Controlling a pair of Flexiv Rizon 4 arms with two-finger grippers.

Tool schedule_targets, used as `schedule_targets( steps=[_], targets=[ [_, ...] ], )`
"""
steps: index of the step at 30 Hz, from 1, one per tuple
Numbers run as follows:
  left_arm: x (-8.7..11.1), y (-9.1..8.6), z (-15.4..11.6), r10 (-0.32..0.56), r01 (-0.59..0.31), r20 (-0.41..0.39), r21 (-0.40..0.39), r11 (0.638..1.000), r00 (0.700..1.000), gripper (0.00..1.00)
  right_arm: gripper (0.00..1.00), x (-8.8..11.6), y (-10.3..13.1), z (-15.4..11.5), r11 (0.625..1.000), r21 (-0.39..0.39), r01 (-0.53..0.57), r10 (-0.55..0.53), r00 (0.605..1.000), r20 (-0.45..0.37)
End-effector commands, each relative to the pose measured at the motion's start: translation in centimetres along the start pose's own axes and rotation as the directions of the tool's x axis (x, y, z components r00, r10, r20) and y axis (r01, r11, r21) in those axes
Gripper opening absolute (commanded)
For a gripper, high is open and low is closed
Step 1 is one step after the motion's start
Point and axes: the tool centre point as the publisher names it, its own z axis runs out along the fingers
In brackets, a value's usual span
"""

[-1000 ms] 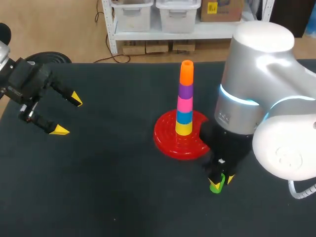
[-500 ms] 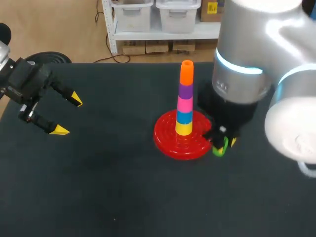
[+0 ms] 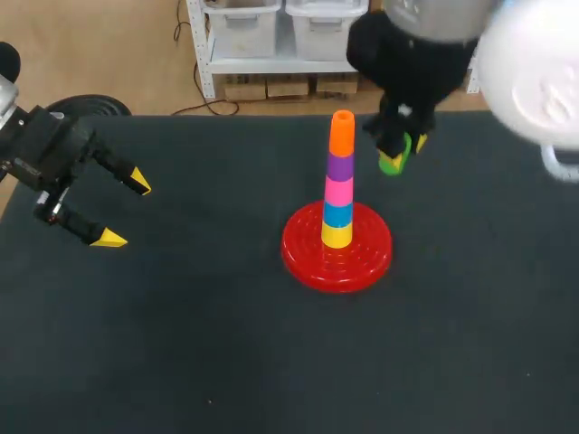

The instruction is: Pick up and stack the cylinders on the red base in this order: pink,purple,orange,green

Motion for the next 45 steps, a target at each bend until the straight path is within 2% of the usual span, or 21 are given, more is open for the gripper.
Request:
schedule_targets(
  steps=[1, 10, 17, 29, 45],
  targets=[
    [0.1, 0.0, 0.0, 0.001, -0.001, 0.000, -0.002, 1.000, 1.000, 1.00, 0.00, -3.8, -0.6, -0.1, 1.000, -0.011, 0.006, -0.007, 0.996, -0.094],
    [0.1, 0.0, 0.0, 0.001, -0.001, 0.000, -0.002, 1.000, 1.000, 1.00, 0.00, -7.2, -1.2, -0.8, 1.000, 0.007, 0.026, -0.025, 0.991, -0.131],
    [0.1, 0.0, 0.0, 0.001, -0.001, 0.000, -0.002, 1.000, 1.000, 1.00, 0.00, -8.3, -1.9, -2.2, 0.999, 0.043, 0.019, -0.014, 0.993, -0.118],
    [0.1, 0.0, 0.0, 0.001, -0.001, 0.000, -0.002, 1.000, 1.000, 1.00, 0.00, -8.4, -2.1, -2.9, 0.998, 0.053, 0.019, -0.012, 0.992, -0.128],
    [0.1, 0.0, 0.0, 0.001, -0.001, 0.000, -0.002, 1.000, 1.000, 1.00, 0.00, -8.4, -1.3, -2.0, 0.999, 0.001, 0.054, -0.053, 0.983, -0.174]
  ],
)
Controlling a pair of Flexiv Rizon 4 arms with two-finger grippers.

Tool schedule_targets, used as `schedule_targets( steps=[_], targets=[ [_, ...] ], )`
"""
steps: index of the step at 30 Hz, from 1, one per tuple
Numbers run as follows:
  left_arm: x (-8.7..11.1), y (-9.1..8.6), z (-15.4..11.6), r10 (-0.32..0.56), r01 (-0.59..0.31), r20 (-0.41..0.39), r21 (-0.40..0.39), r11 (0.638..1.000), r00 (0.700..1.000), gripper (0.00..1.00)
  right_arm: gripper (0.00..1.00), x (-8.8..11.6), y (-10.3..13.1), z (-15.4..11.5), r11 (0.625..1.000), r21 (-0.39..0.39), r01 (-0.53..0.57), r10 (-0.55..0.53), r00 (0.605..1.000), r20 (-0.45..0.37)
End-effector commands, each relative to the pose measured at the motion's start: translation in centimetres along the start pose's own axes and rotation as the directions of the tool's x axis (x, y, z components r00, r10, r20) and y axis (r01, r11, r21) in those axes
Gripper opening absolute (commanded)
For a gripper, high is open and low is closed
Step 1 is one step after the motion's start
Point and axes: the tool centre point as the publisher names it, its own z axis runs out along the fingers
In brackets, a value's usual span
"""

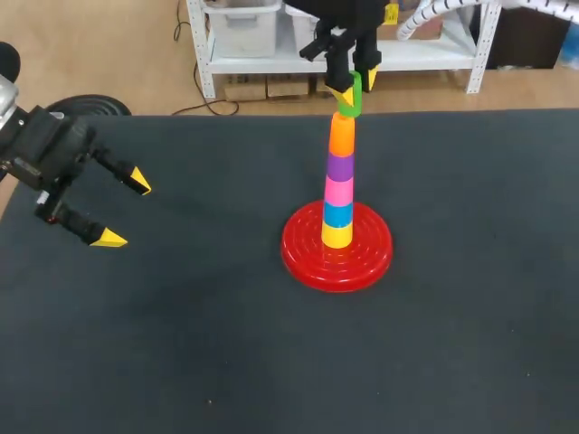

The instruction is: Pick up and stack the cylinders on the red base in this order: pink,purple,orange,green

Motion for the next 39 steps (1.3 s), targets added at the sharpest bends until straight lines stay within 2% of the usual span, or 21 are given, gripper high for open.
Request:
schedule_targets(
  steps=[1, 18, 39],
  targets=[
    [0.06, -0.03, 0.04, 0.001, -0.001, 0.000, -0.002, 1.000, 1.000, 1.00, 0.00, -0.28, -0.10, -0.16, 1.000, -0.015, 0.009, -0.009, 1.000, -0.015],
    [0.06, -0.03, 0.04, 0.001, -0.001, 0.000, -0.002, 1.000, 1.000, 1.00, 0.00, -0.46, 0.73, 0.43, 0.998, -0.051, 0.048, -0.050, 0.998, -0.049],
    [0.06, -0.03, 0.04, 0.001, -0.001, 0.000, -0.002, 1.000, 1.000, 1.00, 0.00, -0.64, -0.23, 0.53, 0.997, -0.067, 0.027, -0.032, 0.997, -0.071]
  ],
)
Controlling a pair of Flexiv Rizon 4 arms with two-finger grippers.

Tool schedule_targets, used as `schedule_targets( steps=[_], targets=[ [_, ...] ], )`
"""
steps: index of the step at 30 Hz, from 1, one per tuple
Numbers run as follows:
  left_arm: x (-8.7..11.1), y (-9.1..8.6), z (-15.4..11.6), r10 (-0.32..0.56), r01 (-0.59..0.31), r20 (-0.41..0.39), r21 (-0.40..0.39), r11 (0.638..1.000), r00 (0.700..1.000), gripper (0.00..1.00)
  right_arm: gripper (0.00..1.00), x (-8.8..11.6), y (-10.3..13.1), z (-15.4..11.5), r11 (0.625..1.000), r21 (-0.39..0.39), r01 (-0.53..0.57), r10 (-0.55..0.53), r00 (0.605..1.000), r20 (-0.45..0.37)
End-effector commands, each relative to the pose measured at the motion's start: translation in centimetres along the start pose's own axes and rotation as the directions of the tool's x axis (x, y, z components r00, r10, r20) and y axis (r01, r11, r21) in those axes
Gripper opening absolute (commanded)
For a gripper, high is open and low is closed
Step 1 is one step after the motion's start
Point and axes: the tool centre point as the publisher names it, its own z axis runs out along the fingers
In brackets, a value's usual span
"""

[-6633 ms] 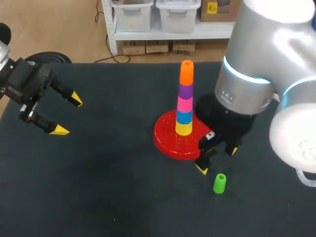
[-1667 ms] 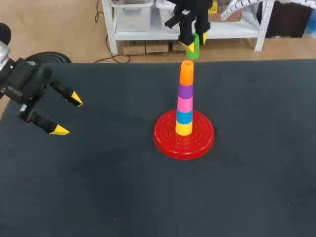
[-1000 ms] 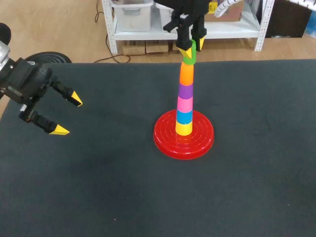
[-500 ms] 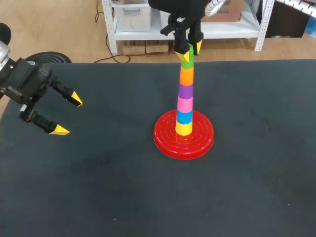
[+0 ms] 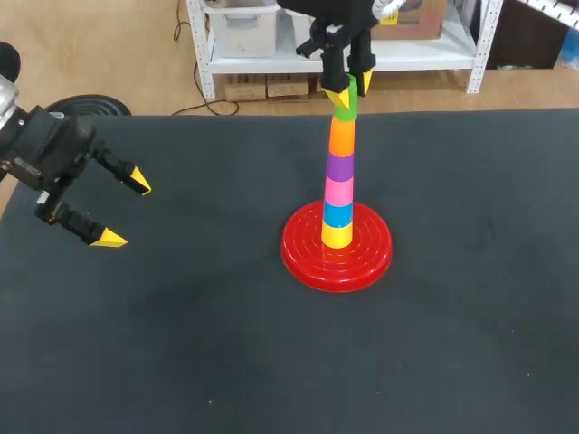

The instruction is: Pick up and stack the cylinders on the red base in this order: pink,purple,orange,green

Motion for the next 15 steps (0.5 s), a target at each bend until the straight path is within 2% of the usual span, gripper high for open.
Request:
schedule_targets(
  steps=[1, 15],
  targets=[
    [0.06, -0.03, 0.04, 0.001, -0.001, 0.000, -0.002, 1.000, 1.000, 1.00, 0.00, -0.28, -0.27, -0.05, 1.000, -0.011, 0.000, 0.000, 1.000, -0.012],
    [0.06, -0.03, 0.04, 0.001, -0.001, 0.000, -0.002, 1.000, 1.000, 1.00, 0.00, -0.50, 0.10, 0.00, 1.000, -0.019, 0.019, -0.020, 1.000, -0.011]
  ],
)
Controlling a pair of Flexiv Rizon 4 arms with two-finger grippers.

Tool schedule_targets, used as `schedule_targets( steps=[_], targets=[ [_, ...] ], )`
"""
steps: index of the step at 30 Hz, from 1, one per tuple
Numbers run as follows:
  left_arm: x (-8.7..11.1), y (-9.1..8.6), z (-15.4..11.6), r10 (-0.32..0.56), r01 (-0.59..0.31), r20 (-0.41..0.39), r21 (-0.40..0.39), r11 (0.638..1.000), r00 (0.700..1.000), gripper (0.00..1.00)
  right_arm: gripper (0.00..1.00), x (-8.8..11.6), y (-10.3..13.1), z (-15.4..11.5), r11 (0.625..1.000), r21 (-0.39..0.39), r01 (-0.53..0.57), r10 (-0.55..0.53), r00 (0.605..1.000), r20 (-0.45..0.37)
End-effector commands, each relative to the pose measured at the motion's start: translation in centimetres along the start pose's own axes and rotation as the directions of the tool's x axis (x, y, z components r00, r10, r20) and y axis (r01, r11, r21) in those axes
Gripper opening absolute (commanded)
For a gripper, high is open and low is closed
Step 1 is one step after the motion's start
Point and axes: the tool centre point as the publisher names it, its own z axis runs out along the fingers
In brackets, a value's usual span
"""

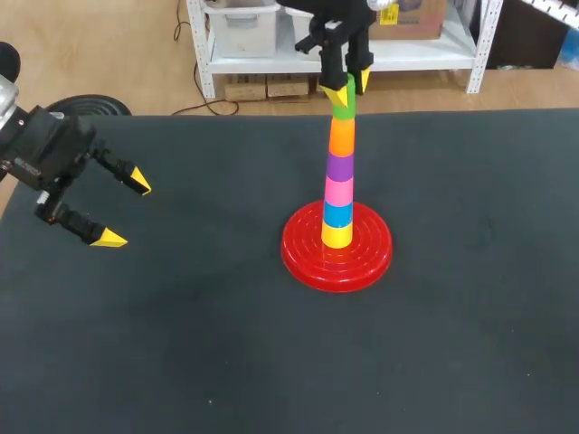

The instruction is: Pick up and stack the cylinders on the red base in this order: pink,purple,orange,green

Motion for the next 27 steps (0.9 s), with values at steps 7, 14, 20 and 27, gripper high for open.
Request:
schedule_targets(
  steps=[7, 14, 20, 27],
  targets=[
    [0.1, 0.0, 0.0, 0.001, -0.001, 0.000, -0.002, 1.000, 1.000, 1.00, 0.00, -0.2, -0.1, 0.6, 1.000, -0.011, 0.002, -0.002, 1.000, -0.015],
    [0.1, 0.0, 0.0, 0.001, -0.001, 0.000, -0.002, 1.000, 1.000, 1.00, 0.00, -0.2, -0.5, 0.9, 1.000, -0.020, -0.003, 0.003, 1.000, -0.019],
    [0.1, 0.0, 0.0, 0.001, -0.001, 0.000, -0.002, 1.000, 1.000, 1.00, 0.00, -0.3, -0.8, 1.5, 0.999, -0.035, -0.003, 0.002, 1.000, -0.025],
    [0.1, 0.0, 0.0, 0.001, -0.001, 0.000, -0.002, 1.000, 1.000, 1.00, 0.00, -0.3, -1.1, 1.7, 0.999, -0.053, -0.004, 0.003, 1.000, -0.026]
  ],
)
